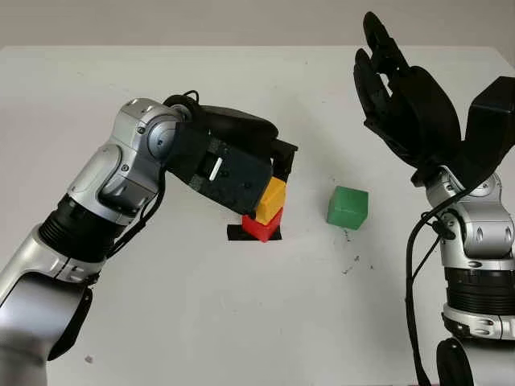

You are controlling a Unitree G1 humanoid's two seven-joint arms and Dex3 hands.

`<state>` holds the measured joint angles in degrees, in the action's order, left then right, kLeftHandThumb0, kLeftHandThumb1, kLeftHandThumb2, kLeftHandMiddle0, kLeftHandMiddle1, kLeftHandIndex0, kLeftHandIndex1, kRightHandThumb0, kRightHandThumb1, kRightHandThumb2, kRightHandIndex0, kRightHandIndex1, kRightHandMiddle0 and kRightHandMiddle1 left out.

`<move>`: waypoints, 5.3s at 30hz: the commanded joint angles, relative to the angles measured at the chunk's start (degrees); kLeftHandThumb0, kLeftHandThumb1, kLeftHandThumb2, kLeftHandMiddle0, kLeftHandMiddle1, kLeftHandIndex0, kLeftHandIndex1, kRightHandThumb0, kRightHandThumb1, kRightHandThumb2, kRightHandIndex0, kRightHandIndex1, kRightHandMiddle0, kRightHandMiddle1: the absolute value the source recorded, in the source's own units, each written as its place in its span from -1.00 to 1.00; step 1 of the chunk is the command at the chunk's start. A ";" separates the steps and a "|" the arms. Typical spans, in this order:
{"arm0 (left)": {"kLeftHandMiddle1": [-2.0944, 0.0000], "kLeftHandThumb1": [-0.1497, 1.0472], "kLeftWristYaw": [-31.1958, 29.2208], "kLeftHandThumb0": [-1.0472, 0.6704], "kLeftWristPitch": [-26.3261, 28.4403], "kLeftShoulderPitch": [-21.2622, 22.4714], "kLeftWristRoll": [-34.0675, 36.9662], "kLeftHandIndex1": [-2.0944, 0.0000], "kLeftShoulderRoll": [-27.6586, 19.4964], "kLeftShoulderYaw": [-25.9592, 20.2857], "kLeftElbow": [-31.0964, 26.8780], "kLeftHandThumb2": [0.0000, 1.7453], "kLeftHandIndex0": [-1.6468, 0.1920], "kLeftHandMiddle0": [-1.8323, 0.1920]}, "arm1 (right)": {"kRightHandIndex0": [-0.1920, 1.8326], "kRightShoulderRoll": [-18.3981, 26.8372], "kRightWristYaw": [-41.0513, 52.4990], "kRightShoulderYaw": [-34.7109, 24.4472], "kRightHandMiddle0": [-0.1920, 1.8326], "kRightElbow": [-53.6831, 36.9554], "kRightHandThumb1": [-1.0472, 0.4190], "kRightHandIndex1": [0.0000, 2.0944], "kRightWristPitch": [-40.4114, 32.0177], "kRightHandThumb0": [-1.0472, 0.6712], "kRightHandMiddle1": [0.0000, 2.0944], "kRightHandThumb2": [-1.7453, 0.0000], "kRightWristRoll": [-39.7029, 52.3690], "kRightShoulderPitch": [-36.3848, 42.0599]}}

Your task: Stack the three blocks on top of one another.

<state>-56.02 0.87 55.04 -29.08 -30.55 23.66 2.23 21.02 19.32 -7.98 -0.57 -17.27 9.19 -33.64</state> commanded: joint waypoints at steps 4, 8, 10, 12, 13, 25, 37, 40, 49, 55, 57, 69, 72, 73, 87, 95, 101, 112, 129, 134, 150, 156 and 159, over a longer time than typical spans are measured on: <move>0.25 0.93 0.70 -0.32 -1.90 0.41 0.32 -0.46 -0.05 0.06 0.35 -0.94 0.42 0.71 | -1.00 0.64 -0.11 -0.20 -1.00 -1.51 -1.00 -1.00 -0.28 -0.54 -1.00 0.32 0.17 0.44; 0.03 0.92 0.70 -0.32 -1.23 0.12 0.44 -0.44 0.25 -0.19 0.38 -0.94 0.44 0.78 | -1.00 0.65 -0.08 -0.23 -1.00 -1.71 -1.00 -1.00 -0.78 -0.54 -1.00 0.33 0.29 0.53; 0.00 0.92 0.74 -0.31 -0.87 0.09 0.50 -0.44 0.30 -0.23 0.53 -0.94 0.44 0.80 | -1.00 0.76 -0.01 -0.18 -1.00 -1.63 -1.00 -1.00 -0.73 -0.54 -1.00 0.33 0.17 0.56; 0.02 0.93 1.33 -0.32 -1.59 0.11 0.12 -0.45 0.15 -0.01 0.78 -0.94 0.43 0.78 | -1.00 0.71 -0.09 -0.19 -1.00 -1.59 -1.00 -1.00 -0.79 -0.54 -1.00 0.33 0.14 0.55; 0.01 0.93 1.40 -0.32 -1.45 0.13 -0.13 -0.45 0.16 0.09 0.75 -0.94 0.43 0.78 | -1.00 0.68 -0.07 -0.23 -1.00 -1.60 -1.00 -1.00 -0.87 -0.54 -1.00 0.33 0.23 0.54; 0.23 0.96 0.49 -0.28 2.45 0.42 -1.34 -0.44 0.75 0.38 -0.74 -0.94 0.50 0.77 | -1.00 0.70 0.02 -0.38 -1.00 -1.45 -1.00 -1.00 -0.65 -0.52 -1.00 0.32 0.38 0.66; 0.40 0.96 0.26 -0.31 1.44 0.45 -1.66 -0.45 0.64 0.65 -0.59 -0.94 0.48 0.62 | -1.00 0.60 -0.14 -0.30 -1.00 -1.51 -1.00 -1.00 -0.88 -0.52 -1.00 0.32 0.30 0.56; 0.33 0.95 -0.16 -0.33 1.54 0.51 -1.15 -0.44 0.78 0.55 -0.40 -0.94 0.46 0.65 | -1.00 0.55 -0.07 -0.39 -1.00 -1.30 -1.00 -1.00 -0.72 -0.52 -1.00 0.32 0.44 0.56; 0.14 0.93 -1.07 -0.35 2.94 0.42 -1.32 -0.43 1.06 0.65 -1.00 -0.94 0.45 0.78 | -1.00 0.79 -0.02 -0.20 -1.00 -1.78 -1.00 -1.00 -1.11 -0.53 -1.00 0.32 0.28 0.66; 0.92 0.89 -1.66 -0.45 4.70 0.40 -2.12 0.16 1.14 0.92 -1.57 -0.94 0.64 0.65 | -1.00 0.68 -0.19 -0.23 -1.00 -1.61 -1.00 -1.00 -0.82 -0.52 -1.00 0.32 0.13 0.70; 0.94 0.87 -1.43 -0.49 5.06 0.19 -2.21 0.46 1.25 0.84 -1.55 -0.94 0.64 0.67 | -1.00 0.68 -0.26 -0.20 -1.00 -1.61 -1.00 -1.00 -0.75 -0.53 -1.00 0.32 0.02 0.74; 0.97 0.84 0.66 -0.56 4.23 -0.48 -2.71 0.88 1.25 0.69 -1.95 -0.94 0.71 0.75 | -1.00 0.61 -0.05 -0.39 -1.00 -1.49 -1.00 -1.00 -1.20 -0.54 -1.00 0.33 0.82 0.77; 0.97 0.82 -0.14 -0.56 4.72 -0.13 -1.57 0.90 1.10 0.20 -2.25 -0.95 0.72 0.76 | -1.00 0.76 0.03 -0.35 -1.00 -1.48 -1.00 -1.00 -1.10 -0.54 -1.00 0.33 0.70 0.77; 0.97 0.81 -1.46 -0.57 5.58 0.50 -0.93 0.91 0.84 0.04 -2.63 -0.95 0.73 0.76 | -1.00 0.78 0.04 -0.37 -1.00 -1.52 -1.00 -1.00 -1.23 -0.54 -1.00 0.33 0.75 0.76; 1.00 1.00 -8.23 -0.97 20.63 8.93 13.06 1.00 -4.91 -11.80 -1.53 -0.71 1.00 1.00 | -1.00 0.93 0.65 -0.47 -1.00 -1.02 -1.00 -1.00 -2.16 -0.54 -1.00 0.33 1.40 0.46; 0.97 1.00 8.97 -0.91 28.23 -0.75 14.93 0.98 -4.28 -20.83 -7.16 -0.31 0.97 0.98 | -0.99 5.71 6.67 1.52 -0.99 1.88 -1.00 -0.99 0.64 -0.63 -0.99 0.55 -0.32 -1.14; 0.99 1.00 24.38 -0.78 28.69 -12.54 19.21 1.00 2.30 -27.87 -10.92 -0.31 1.00 1.00 | -0.96 14.89 15.78 6.25 -0.93 8.28 -0.91 -0.96 15.57 -0.64 -0.95 0.93 -8.67 -6.54; 1.00 1.00 37.34 -0.67 21.19 -32.02 28.25 1.00 9.04 -36.10 -15.59 -0.35 1.00 1.00 | -0.76 26.90 22.94 16.15 -0.63 16.81 -0.60 -0.91 39.33 -0.56 -0.88 0.95 -26.00 -12.82; 1.00 1.00 45.84 -0.71 17.59 -44.24 30.83 1.00 13.86 -36.07 -16.63 -0.31 1.00 1.00 | -0.67 40.38 15.78 18.31 -0.54 18.93 -0.60 -0.93 71.40 -0.43 -0.93 0.95 -43.39 -12.47; 1.00 1.00 46.53 -0.70 16.83 -44.29 31.53 1.00 14.06 -36.00 -15.41 -0.35 1.00 1.00 | -0.66 41.81 13.22 18.42 -0.52 19.61 -0.61 -0.93 74.67 -0.49 -0.93 0.94 -46.36 -13.11; 1.00 1.00 48.39 -0.69 15.74 -44.87 28.28 1.00 13.16 -33.90 -14.22 -0.28 1.00 1.00 | -0.68 34.28 -2.58 20.54 -0.42 32.07 -0.73 -0.95 76.42 -0.35 -0.92 0.94 -48.67 -9.87; 1.00 1.00 48.11 -0.67 15.94 -45.66 28.74 1.00 13.71 -33.72 -15.30 -0.30 1.00 1.00 | -0.66 31.85 -4.99 21.79 -0.40 34.62 -0.69 -0.94 76.51 -0.38 -0.91 0.95 -47.30 -9.68; 1.00 1.00 47.98 -0.67 16.08 -46.04 28.92 1.00 13.59 -33.74 -15.56 -0.29 1.00 1.00 | -0.65 31.57 -5.16 22.25 -0.38 35.00 -0.68 -0.94 76.61 -0.38 -0.90 0.95 -47.39 -9.74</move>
<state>-7.95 17.26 9.76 -0.34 -16.92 -10.25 -12.33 52.83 14.54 13.99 34.14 59.07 -38.58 -43.51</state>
